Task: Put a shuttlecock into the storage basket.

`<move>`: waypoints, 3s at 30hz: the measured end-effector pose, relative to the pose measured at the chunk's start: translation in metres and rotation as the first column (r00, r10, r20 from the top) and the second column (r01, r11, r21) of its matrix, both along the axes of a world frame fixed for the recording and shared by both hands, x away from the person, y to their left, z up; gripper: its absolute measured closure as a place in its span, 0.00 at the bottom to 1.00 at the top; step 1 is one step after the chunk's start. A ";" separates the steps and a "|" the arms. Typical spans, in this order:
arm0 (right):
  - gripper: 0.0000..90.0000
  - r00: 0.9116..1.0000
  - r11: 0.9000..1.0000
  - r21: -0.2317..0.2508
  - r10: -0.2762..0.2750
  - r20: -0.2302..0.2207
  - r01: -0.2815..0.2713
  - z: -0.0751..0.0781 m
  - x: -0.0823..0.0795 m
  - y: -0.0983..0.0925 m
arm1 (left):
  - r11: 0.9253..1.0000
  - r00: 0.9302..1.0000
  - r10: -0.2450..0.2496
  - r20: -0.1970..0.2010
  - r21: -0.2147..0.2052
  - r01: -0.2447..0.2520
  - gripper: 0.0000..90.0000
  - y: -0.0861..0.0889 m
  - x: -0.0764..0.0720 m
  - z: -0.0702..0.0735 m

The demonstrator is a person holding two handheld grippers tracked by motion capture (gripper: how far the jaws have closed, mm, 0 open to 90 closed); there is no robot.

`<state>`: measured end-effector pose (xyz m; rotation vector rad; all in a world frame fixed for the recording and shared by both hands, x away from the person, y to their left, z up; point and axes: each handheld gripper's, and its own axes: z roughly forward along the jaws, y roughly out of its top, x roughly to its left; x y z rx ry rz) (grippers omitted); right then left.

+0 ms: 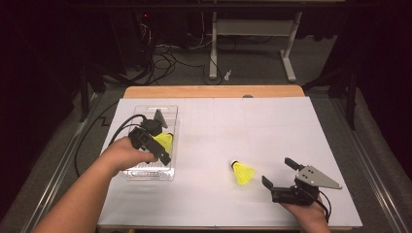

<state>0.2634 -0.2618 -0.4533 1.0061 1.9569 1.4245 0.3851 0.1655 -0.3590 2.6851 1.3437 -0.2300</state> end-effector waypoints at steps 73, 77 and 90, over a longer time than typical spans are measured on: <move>0.16 0.986 0.992 0.018 0.130 -0.106 -0.129 -0.007 -0.014 0.043 | 0.981 0.981 -0.191 -0.016 -0.038 0.191 0.01 -0.088 -0.017 -0.002; 0.20 0.983 0.990 0.007 0.141 -0.119 -0.141 -0.008 -0.014 0.048 | 0.981 0.981 -0.191 -0.020 -0.043 0.190 0.01 -0.087 -0.017 -0.003; 0.43 0.974 0.988 -0.019 0.149 -0.172 -0.154 -0.013 -0.011 0.060 | 0.980 0.980 -0.197 -0.019 -0.048 0.196 0.01 -0.087 -0.018 -0.007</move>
